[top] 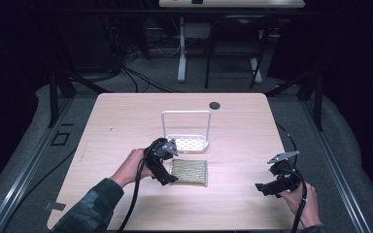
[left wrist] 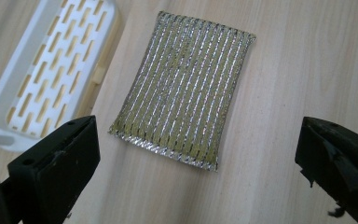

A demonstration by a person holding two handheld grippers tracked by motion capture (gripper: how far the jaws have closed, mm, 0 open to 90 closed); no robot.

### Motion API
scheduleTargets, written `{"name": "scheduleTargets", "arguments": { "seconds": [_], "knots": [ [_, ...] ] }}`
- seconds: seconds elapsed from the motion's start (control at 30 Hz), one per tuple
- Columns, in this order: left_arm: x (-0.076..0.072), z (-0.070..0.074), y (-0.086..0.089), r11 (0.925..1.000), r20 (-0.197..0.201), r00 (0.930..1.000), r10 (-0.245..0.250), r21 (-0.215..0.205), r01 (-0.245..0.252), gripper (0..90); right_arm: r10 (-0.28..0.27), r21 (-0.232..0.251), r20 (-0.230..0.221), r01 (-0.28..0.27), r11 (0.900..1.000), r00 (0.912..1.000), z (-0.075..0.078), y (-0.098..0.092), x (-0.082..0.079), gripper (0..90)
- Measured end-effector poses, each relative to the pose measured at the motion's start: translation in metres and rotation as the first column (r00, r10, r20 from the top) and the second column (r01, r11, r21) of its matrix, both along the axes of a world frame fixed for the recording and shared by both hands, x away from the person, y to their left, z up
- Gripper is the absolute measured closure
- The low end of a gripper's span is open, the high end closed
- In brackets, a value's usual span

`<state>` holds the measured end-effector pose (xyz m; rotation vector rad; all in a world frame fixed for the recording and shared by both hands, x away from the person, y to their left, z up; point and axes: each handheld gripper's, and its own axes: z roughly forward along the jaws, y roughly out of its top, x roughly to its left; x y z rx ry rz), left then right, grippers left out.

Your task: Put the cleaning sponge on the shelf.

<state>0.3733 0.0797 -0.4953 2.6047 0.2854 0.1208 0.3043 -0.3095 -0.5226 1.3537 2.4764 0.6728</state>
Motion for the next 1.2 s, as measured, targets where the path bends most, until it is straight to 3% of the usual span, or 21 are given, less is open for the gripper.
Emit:
{"name": "scheduleTargets", "arguments": {
  "seconds": [0.53,0.77,0.97,1.2],
  "knots": [
    [0.014,-0.028,-0.037,0.995,-0.06,0.9963,-0.061,0.075,0.066,0.0,0.018,-0.012,0.006,-0.018,1.0,0.9998,-0.001,0.002,-0.002,2.8],
    [0.019,-0.036,-0.05,0.9864,-0.053,0.9937,-0.098,0.127,0.104,0.0,0.02,-0.008,0.004,-0.02,1.0,0.9998,0.0,0.0,-0.002,2.9],
    [0.024,-0.044,-0.057,0.9787,-0.056,0.9932,-0.102,0.174,0.11,0.0,0.03,-0.017,0.013,-0.029,0.999,0.9995,0.0,0.001,-0.003,3.8],
    [0.029,-0.049,-0.058,0.976,-0.073,0.9926,-0.098,0.188,0.11,2.4,0.032,-0.018,0.012,-0.032,0.999,0.9994,0.001,0.001,-0.004,3.9]
  ]
}}
